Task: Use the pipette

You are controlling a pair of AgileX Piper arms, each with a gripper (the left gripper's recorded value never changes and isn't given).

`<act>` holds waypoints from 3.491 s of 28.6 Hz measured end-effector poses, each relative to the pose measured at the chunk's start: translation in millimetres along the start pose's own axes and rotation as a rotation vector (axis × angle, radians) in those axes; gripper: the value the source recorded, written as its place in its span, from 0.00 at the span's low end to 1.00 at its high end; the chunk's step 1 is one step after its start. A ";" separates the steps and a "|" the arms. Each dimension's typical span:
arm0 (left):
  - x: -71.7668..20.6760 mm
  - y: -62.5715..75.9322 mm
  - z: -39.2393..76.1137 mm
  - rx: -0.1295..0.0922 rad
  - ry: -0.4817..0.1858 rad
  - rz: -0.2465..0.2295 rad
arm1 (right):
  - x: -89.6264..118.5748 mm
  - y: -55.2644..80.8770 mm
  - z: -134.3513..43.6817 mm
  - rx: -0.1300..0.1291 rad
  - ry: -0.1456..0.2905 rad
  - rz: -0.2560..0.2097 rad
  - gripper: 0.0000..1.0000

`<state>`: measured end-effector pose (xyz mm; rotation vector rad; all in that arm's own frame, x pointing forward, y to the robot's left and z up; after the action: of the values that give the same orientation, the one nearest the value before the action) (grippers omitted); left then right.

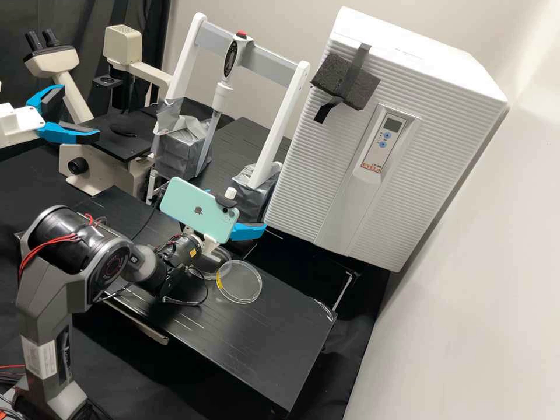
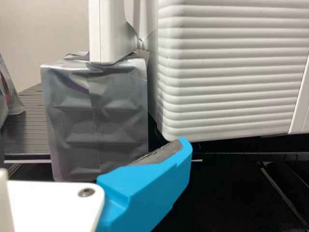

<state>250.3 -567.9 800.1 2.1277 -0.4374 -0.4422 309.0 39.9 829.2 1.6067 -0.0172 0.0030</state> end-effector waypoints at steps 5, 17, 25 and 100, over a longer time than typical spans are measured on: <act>-10.7 15.9 11.1 -0.022 -0.058 0.062 | 0.0 0.0 0.0 0.000 0.000 0.000 1.00; -19.9 28.7 14.6 -0.025 -0.076 0.124 | -11.5 7.9 -11.0 0.019 0.041 0.009 1.00; -20.2 28.8 14.9 -0.026 -0.078 0.128 | -43.5 32.7 -72.1 0.074 0.304 0.035 1.00; -17.4 16.8 6.6 -0.056 -0.047 0.084 | 72.5 56.0 -201.4 -0.034 0.204 0.012 0.00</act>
<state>229.6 -573.6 813.1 2.0400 -0.5329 -0.4516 382.6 238.5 893.2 1.5660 0.1305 0.1745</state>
